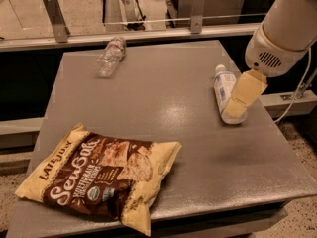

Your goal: Move blue plastic bottle near brown chip bag

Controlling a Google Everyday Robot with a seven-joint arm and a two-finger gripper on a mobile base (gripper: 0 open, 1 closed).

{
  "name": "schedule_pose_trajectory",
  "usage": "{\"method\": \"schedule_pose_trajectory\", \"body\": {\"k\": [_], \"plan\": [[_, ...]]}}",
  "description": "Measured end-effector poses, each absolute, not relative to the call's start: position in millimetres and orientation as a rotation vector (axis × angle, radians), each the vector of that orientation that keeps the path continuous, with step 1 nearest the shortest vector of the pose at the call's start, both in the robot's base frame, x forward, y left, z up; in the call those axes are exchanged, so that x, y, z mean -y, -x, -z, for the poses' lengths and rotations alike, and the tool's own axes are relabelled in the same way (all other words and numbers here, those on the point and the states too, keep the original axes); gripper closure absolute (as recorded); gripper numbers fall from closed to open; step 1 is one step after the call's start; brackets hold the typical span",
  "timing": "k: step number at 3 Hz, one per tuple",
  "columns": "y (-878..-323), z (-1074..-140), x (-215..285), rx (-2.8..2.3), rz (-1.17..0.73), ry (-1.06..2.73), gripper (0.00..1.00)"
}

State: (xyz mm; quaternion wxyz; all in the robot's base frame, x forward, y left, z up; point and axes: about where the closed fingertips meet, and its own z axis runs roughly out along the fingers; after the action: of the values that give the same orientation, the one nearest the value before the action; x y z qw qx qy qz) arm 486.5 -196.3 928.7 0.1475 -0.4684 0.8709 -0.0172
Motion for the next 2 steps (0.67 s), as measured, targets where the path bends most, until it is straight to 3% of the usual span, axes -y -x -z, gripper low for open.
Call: {"method": "schedule_pose_trajectory", "body": {"k": [2], "plan": [[-524.7, -889.7, 181.2, -2.642, 0.116, 1.098, 0.00]]}}
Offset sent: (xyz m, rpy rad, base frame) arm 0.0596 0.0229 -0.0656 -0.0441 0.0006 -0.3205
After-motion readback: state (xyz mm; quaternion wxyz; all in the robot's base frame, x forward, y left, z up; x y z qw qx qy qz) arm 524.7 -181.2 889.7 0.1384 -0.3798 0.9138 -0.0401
